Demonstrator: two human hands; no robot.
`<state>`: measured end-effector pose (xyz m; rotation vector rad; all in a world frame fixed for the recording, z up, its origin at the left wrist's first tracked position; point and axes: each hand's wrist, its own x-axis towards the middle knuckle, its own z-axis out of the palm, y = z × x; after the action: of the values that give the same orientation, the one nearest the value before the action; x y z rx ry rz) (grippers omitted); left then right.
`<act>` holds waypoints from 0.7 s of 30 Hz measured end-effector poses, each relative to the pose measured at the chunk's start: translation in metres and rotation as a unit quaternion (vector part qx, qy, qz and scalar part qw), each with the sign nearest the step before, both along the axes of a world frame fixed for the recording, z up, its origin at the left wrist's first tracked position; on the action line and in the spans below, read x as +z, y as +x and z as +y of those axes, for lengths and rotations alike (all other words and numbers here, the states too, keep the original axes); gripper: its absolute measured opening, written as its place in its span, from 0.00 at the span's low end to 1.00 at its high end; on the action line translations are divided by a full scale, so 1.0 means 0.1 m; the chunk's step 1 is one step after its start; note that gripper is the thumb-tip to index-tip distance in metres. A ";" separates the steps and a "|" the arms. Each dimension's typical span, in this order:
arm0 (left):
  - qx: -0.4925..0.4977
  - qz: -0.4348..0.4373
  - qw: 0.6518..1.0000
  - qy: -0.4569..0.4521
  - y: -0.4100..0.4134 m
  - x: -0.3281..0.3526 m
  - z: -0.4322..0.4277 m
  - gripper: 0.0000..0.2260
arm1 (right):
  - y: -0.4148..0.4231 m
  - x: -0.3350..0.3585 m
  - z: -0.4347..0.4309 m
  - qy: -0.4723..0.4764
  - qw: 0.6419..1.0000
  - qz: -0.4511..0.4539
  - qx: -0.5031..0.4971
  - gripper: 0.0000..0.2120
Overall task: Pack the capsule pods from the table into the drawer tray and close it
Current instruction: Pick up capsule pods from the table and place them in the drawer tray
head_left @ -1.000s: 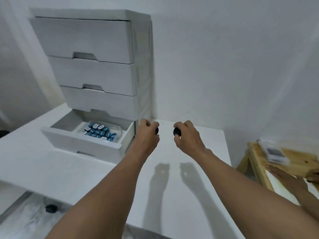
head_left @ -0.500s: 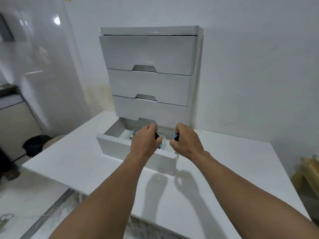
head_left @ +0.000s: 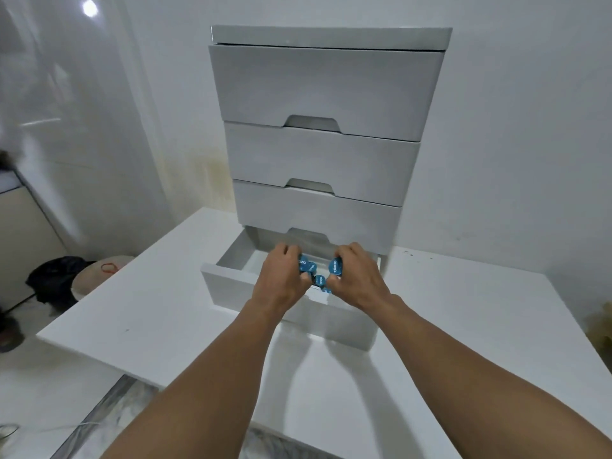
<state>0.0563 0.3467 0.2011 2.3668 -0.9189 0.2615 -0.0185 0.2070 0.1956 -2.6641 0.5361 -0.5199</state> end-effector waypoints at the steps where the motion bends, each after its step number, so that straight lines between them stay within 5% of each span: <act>1: -0.002 -0.001 1.000 0.006 0.07 -0.02 -0.03 0.12 | 0.09 -0.02 -0.04 -0.004 1.000 0.000 -0.002 0.12; 21: -0.071 0.089 0.987 0.114 1.52 -0.89 -0.93 0.18 | 1.22 -1.07 -0.85 0.075 0.993 0.092 -0.014 0.18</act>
<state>0.2085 0.2535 0.1118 2.4667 -1.0716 -0.1165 0.1036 0.1219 0.0889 -2.5781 0.6403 -0.2322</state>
